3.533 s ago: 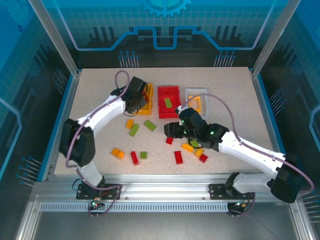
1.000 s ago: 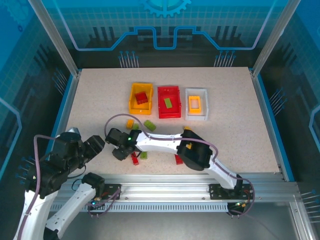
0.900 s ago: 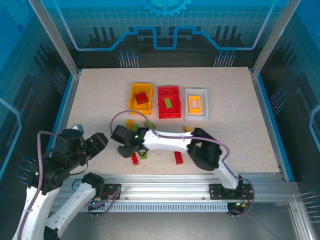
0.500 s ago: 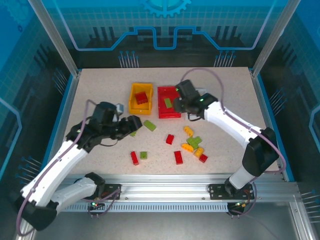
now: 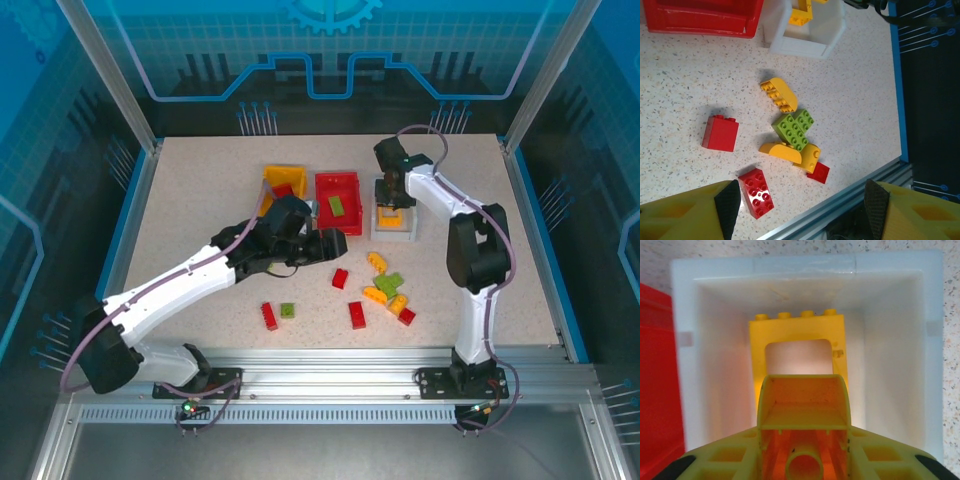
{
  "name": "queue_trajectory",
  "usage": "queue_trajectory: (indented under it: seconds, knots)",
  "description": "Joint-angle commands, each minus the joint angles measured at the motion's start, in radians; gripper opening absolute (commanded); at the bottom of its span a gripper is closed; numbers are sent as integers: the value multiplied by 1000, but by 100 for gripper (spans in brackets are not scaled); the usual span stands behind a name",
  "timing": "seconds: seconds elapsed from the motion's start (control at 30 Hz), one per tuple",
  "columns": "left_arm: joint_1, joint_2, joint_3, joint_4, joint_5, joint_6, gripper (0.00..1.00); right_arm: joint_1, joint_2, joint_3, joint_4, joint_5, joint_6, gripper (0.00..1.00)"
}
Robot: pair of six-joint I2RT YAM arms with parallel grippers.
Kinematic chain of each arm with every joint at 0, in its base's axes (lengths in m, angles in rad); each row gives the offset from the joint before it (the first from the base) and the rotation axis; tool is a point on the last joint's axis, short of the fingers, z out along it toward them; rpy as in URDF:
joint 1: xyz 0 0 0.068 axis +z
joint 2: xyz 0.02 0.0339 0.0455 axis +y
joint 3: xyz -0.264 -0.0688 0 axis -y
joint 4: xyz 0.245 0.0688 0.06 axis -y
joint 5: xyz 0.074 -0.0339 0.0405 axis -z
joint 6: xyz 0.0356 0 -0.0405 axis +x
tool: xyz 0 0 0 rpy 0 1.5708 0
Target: Sort the legos into containers by color
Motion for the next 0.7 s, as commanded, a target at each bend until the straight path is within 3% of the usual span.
queue_trajectory:
  seconds: [0.0,0.23,0.33,0.53,0.67]
  knots:
    - [-15,17,23,13,-52,31,70,-18,36,64,-70,-3,-12,40]
    - [-20,9,9,-24,-81,46,70,-14,14,78,-76,-10,-30,58]
    - [-21,2,6,-49,-97,52,70,-5,-44,80,-85,-5,-36,59]
    - [-16,3,5,-191,-219,2,73,79,-272,-5,-49,40,-69,58]
    - [35,30,-36,-206,-232,-86,73,192,-500,-236,95,-7,-103,60]
